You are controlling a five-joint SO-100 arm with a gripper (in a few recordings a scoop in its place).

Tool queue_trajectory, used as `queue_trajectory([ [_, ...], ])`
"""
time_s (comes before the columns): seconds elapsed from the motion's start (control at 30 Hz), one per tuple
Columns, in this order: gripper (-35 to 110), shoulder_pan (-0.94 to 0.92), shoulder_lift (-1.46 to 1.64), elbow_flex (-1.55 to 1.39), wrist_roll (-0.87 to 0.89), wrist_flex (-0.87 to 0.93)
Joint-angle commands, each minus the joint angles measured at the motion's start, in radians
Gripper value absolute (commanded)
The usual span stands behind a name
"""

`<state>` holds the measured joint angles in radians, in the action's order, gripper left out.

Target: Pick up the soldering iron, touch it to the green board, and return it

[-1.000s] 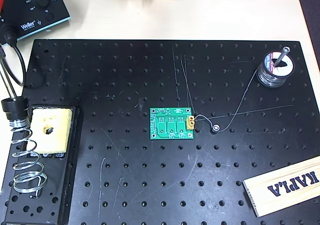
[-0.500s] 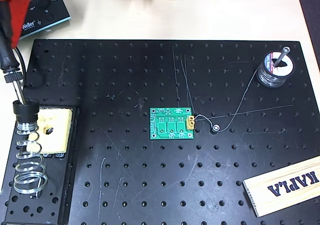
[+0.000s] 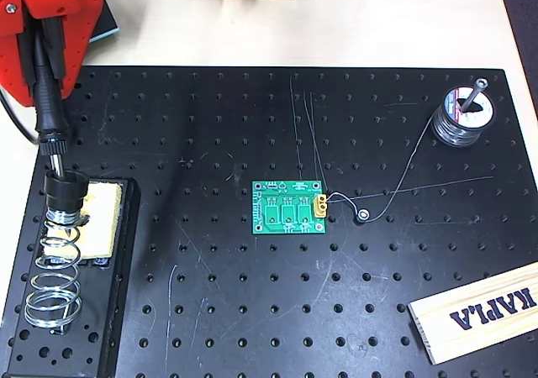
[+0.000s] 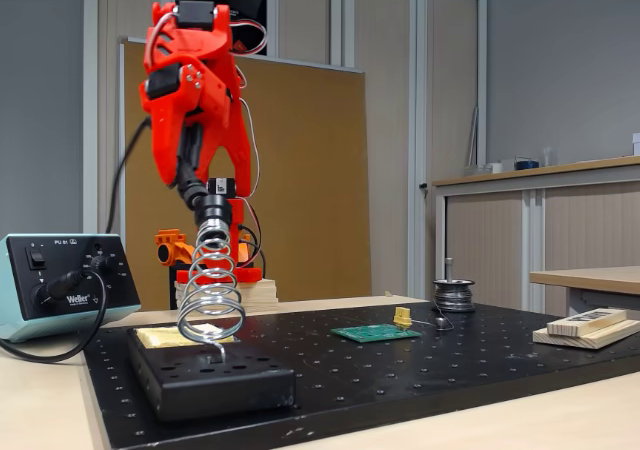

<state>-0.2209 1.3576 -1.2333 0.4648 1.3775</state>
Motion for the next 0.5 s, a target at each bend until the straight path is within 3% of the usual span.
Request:
queue_trajectory([
  [0.0, 0, 0.091, -0.009, -0.011, -0.012, -0.029],
  [0.47, 0, 0.041, -0.023, -0.015, -0.052, -0.061],
])
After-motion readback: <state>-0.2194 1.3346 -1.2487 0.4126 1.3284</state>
